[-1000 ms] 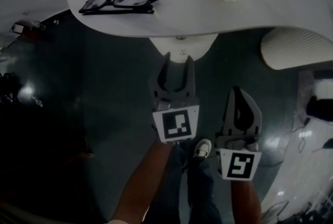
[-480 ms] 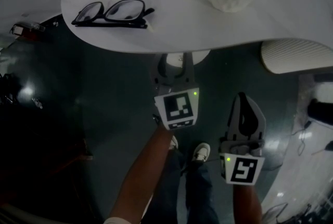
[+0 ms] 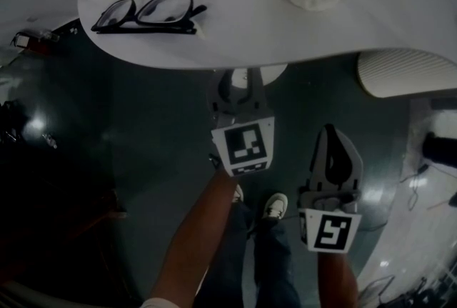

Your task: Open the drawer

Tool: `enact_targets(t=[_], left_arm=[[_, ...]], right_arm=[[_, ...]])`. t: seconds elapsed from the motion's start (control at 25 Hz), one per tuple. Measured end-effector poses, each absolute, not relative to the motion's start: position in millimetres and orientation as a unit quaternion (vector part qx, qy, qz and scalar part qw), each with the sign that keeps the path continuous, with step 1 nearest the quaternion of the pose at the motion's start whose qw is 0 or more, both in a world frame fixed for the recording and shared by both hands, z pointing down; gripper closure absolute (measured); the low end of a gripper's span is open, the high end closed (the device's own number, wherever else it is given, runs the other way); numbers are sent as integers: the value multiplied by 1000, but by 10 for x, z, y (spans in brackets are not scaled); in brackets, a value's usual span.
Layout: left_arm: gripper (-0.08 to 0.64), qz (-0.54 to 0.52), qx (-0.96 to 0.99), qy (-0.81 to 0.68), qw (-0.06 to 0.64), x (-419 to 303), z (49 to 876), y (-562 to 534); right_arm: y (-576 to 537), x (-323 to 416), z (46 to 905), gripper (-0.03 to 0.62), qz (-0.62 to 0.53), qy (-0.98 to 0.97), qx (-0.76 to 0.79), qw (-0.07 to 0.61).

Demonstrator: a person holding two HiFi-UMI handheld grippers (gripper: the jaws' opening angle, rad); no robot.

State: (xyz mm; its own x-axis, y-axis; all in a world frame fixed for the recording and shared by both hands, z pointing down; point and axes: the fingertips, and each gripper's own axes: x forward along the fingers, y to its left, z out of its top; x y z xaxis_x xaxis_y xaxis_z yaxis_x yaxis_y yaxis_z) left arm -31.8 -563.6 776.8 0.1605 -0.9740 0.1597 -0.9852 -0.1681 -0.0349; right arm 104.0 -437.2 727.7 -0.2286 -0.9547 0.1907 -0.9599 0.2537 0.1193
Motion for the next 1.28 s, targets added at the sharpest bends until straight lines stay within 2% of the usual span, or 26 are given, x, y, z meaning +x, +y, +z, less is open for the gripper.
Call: enact_targets(t=[0.48, 0.8, 1.28], left_arm=[[458, 77, 767, -636, 45, -323, 7764, -5569], [459, 55, 771, -633, 29, -307, 7707, -5062], [459, 75, 767, -633, 79, -307, 7798, -4097]], right_arm=[[-4297, 1089, 7250, 588, 12, -777, 620, 110], [-4243, 1068, 7206, 588, 10, -778, 619, 105], [-3953, 1058, 7106, 588, 6, -787, 608, 103]])
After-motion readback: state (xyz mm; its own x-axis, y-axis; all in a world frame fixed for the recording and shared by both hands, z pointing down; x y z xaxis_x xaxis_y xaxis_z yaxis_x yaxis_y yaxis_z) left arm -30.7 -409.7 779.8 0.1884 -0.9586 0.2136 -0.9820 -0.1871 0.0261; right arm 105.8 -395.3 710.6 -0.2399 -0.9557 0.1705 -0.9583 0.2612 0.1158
